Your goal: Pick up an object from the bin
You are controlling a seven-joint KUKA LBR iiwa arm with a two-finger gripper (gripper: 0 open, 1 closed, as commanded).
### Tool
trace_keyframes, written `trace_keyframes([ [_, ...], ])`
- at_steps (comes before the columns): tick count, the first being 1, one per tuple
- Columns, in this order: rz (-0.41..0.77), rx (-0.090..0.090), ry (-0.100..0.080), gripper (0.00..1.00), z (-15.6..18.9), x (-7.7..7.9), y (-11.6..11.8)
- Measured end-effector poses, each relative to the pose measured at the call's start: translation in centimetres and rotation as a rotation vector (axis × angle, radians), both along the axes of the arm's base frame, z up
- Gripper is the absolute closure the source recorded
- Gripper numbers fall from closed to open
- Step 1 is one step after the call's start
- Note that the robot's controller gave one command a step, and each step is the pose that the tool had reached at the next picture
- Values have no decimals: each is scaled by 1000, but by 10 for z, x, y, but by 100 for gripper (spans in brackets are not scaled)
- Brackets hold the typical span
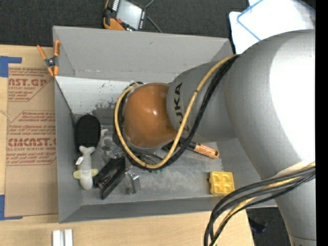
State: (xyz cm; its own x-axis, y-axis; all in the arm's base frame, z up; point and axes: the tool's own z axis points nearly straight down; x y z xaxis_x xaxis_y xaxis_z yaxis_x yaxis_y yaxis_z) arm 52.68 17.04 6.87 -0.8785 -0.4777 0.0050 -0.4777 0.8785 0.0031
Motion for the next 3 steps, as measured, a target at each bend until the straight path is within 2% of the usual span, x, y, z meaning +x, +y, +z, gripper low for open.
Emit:
trace_keyframes([
  [1,218,5,-14,0,52,13,-9],
  [2,12,2,5,0,4,-1,0],
  [3,367,7,-17,0,2,25,-23],
])
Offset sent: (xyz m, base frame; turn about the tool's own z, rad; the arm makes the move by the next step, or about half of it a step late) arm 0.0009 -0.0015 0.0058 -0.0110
